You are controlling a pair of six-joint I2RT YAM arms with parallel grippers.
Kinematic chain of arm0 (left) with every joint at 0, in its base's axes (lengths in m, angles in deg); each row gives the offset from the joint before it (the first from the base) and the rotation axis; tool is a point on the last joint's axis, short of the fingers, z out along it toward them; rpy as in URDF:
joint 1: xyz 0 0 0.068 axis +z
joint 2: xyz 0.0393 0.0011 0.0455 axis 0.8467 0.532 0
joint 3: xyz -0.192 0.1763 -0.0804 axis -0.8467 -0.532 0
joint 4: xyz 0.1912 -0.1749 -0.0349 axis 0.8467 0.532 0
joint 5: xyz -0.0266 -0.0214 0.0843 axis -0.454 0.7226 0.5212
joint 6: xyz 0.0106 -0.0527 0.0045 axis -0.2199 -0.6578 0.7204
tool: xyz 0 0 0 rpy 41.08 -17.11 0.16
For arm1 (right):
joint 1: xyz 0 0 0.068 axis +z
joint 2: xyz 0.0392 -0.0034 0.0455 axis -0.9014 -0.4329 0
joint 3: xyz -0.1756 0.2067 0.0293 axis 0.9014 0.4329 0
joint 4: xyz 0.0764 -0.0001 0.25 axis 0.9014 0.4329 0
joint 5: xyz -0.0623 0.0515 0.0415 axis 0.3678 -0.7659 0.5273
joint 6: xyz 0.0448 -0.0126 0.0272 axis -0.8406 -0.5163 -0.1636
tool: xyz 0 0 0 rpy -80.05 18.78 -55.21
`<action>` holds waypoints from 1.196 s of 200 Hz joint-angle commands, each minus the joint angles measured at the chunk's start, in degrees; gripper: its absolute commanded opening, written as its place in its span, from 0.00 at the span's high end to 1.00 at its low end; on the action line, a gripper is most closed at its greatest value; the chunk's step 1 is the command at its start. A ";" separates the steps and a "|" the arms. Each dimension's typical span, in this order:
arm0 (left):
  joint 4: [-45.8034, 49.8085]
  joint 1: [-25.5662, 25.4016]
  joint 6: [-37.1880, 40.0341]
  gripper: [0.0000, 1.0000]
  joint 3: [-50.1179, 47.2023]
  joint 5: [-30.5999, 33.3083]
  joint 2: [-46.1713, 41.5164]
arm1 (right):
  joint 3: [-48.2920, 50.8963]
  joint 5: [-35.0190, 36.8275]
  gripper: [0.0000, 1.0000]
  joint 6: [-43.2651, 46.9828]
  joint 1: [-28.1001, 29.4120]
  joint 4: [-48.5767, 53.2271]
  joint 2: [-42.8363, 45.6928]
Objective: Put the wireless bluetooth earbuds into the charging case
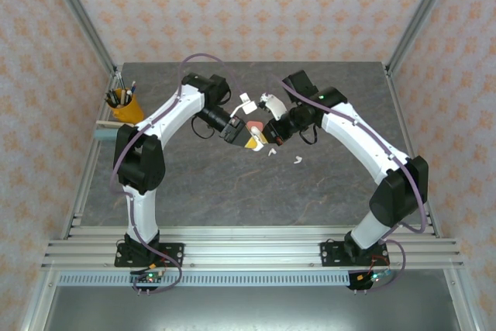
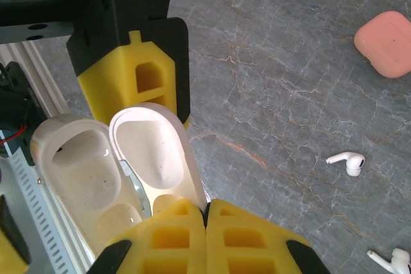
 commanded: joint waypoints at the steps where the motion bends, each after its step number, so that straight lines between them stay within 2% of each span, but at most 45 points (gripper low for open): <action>1: 1.70 -0.39 1.05 0.58 1.82 -1.78 1.46 | -1.76 -0.50 1.00 0.14 0.44 -0.43 0.05; 82: 1.68 -0.70 1.05 0.65 3.02 -2.67 2.79 | -1.66 -0.94 1.00 0.34 0.51 -0.24 0.39; 118: 1.88 -0.79 1.06 0.78 4.15 -3.14 3.31 | -1.75 -0.77 1.00 0.49 0.56 0.05 0.34; 150: 1.70 -0.88 1.03 1.00 4.29 -3.42 3.23 | -2.01 -0.30 1.00 0.28 0.56 0.06 0.46; 166: 1.53 -0.88 1.14 1.00 4.14 -3.34 2.84 | -2.45 1.96 1.00 -1.01 0.57 -0.46 0.78; 173: 1.40 -0.88 1.11 1.00 4.02 -3.18 2.51 | -2.71 3.80 0.94 -2.20 0.54 -0.96 1.17; 184: 0.66 -0.79 1.05 1.00 3.28 -2.90 1.65 | -2.96 6.55 0.73 -4.06 0.10 -1.99 2.32; 195: -1.28 -0.70 -0.49 1.00 1.97 -2.36 0.09 | -3.41 7.48 0.59 -6.17 -1.35 -2.63 3.92; 211: -8.38 -0.52 -6.41 1.00 -1.55 -0.97 -3.65 | -3.94 7.13 0.50 -9.93 -4.54 -3.43 6.74; 239: -30.74 -0.53 -24.27 1.00 -12.12 11.59 -15.41 | -1.30 8.20 0.43 -16.83 -9.28 -5.70 12.78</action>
